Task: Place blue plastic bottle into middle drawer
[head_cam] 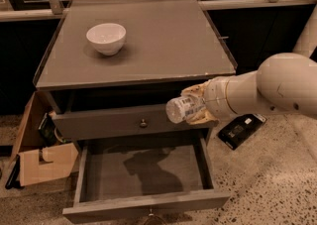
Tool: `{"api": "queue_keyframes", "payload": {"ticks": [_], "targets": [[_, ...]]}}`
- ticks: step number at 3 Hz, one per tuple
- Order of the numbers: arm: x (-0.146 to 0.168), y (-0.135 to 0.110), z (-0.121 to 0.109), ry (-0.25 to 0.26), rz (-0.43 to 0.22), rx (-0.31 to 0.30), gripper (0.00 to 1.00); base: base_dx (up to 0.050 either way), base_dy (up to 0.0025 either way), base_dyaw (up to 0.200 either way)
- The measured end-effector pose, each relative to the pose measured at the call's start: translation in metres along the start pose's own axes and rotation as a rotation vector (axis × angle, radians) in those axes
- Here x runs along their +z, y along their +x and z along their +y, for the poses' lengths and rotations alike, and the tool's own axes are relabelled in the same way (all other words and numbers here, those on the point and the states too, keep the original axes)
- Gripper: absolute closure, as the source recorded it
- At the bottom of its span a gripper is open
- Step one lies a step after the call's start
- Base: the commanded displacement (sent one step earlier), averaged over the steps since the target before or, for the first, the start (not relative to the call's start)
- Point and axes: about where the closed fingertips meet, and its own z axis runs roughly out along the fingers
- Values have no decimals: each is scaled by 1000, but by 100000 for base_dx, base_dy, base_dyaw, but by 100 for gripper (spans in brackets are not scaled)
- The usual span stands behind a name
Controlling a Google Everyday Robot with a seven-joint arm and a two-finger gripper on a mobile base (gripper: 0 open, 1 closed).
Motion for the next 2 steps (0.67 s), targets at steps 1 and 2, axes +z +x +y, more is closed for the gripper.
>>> {"api": "queue_keyframes", "payload": {"ticks": [1, 2], "targets": [[12, -7, 19, -19, -45, -3, 100, 0, 0, 0], [42, -17, 67, -91, -81, 4, 100, 0, 0, 0]]}}
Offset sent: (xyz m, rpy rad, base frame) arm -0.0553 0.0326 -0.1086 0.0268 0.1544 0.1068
